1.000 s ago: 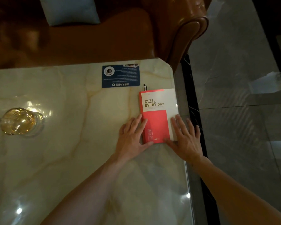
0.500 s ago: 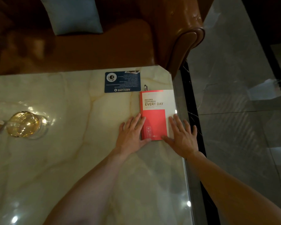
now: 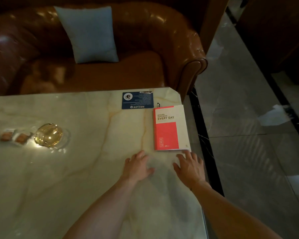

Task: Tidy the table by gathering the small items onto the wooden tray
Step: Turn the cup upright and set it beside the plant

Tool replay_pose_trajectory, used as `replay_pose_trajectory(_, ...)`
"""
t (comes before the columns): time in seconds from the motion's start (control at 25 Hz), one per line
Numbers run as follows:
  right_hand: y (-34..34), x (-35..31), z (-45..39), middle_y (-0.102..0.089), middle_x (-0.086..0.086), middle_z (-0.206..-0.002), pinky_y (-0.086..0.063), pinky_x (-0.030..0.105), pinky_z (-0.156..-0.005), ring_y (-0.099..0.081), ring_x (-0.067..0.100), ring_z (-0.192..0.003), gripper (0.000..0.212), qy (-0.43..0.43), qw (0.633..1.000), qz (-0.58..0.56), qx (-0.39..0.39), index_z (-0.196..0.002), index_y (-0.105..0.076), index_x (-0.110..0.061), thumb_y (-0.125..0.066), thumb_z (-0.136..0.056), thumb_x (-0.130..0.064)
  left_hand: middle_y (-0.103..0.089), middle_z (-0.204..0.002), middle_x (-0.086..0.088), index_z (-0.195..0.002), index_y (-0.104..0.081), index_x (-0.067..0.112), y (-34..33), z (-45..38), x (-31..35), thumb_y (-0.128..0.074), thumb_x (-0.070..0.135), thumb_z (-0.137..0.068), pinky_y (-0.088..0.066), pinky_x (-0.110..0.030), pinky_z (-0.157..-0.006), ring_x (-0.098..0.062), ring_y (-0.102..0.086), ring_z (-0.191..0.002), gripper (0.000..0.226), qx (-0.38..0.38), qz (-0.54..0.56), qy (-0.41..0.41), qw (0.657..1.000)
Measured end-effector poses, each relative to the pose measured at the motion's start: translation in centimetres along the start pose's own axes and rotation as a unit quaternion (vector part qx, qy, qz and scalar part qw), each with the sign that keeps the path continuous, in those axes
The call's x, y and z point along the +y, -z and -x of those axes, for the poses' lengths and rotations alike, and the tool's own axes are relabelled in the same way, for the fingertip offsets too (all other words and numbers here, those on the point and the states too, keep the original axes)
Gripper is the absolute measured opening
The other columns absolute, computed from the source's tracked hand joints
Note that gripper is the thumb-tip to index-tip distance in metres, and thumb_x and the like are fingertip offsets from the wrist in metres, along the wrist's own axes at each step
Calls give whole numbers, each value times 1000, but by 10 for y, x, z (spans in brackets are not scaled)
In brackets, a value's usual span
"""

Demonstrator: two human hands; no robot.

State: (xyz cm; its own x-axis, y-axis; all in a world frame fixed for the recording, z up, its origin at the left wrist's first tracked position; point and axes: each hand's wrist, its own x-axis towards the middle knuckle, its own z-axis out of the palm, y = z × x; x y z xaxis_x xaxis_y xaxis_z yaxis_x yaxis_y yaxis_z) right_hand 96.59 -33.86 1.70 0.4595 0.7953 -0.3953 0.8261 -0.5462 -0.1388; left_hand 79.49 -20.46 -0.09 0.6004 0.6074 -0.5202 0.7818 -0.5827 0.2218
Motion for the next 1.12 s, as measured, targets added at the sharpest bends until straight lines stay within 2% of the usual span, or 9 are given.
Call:
replay_pose_trajectory(0.08, -1, -10, 14, -47, 0, -140, -35, 44, -105, -41, 23, -128, 45, 16, 998, 6, -54, -135, -47, -29, -40, -96, -50, -34, -152, 5, -134, -49, 28, -2, 22, -4, -55, 60, -84, -38, -41, -105, -22, -41, -134, 60, -28, 3, 12, 1000)
replay_pose_trajectory(0.2, 0, -24, 27, -50, 2, -137, -37, 44, -103, -45, 24, -125, 46, 48, 988, 30, -144, -138, -46, -29, -41, -96, -49, -49, -142, 4, -131, -53, 29, -3, 49, -17, -57, 57, -82, -41, -39, -101, -20, -50, -127, 57, -58, 11, 26, 998)
replay_pose_trajectory(0.36, 4, -44, 41, -51, 2, -138, -37, 43, -103, -45, 24, -126, 48, 78, 979, 60, -180, -139, -45, -31, -42, -96, -51, -60, -133, 0, -128, -54, 29, 3, 84, -45, -54, 59, -83, -37, -40, -101, -22, -54, -123, 54, -78, -21, 52, 995)
replay_pose_trajectory(0.44, 7, -57, 47, -51, 2, -139, -38, 42, -104, -46, 23, -126, 48, 95, 979, 66, -166, -139, -44, -30, -41, -96, -52, -58, -134, -1, -130, -52, 28, 9, 100, -64, -50, 62, -84, -36, -42, -101, -22, -52, -125, 57, -57, -43, 56, 996)
replay_pose_trajectory(0.56, 7, -83, 55, -48, 0, -143, -36, 43, -105, -42, 22, -131, 51, 123, 985, 67, -99, -142, -41, -30, -39, -96, -53, -45, -146, -1, -142, -38, 28, 13, 124, -101, -44, 66, -86, -34, -44, -105, -23, -41, -133, 69, 27, -39, 52, 998)
replay_pose_trajectory(0.64, 5, -104, 61, -38, -2, -151, -28, 46, -111, -31, 22, -140, 55, 138, 987, 70, -45, -146, -34, -33, -36, -96, -55, -34, -153, -1, -148, -27, 29, 14, 139, -128, -39, 71, -85, -30, -42, -109, -22, -32, -139, 77, 105, -38, 41, 993)
replay_pose_trajectory(0.76, 0, -144, 68, -24, -3, -159, -13, 50, -117, -12, 22, -148, 58, 145, 986, 80, 0, -150, -24, -35, -28, -96, -58, -30, -155, 2, -149, -25, 30, 16, 159, -173, -30, 77, -82, -24, -40, -112, -19, -26, -143, 82, 180, -70, 29, 981)
replay_pose_trajectory(0.92, -10, -209, 82, -21, -4, -160, -6, 51, -118, -6, 22, -150, 60, 150, 984, 86, 45, -150, -23, -35, -23, -96, -60, -26, -157, 1, -149, -24, 32, 19, 180, -231, -21, 78, -80, -19, -44, -114, -22, -22, -145, 83, 197, -72, 24, 977)
replay_pose_trajectory(1.12, -25, -286, 95, -23, -4, -160, -6, 50, -119, -9, 22, -150, 61, 144, 983, 92, 63, -150, -24, -36, -21, -95, -63, -22, -159, 1, -150, -22, 34, 20, 196, -298, -14, 80, -79, -14, -46, -116, -22, -17, -146, 85, 191, -57, 17, 980)
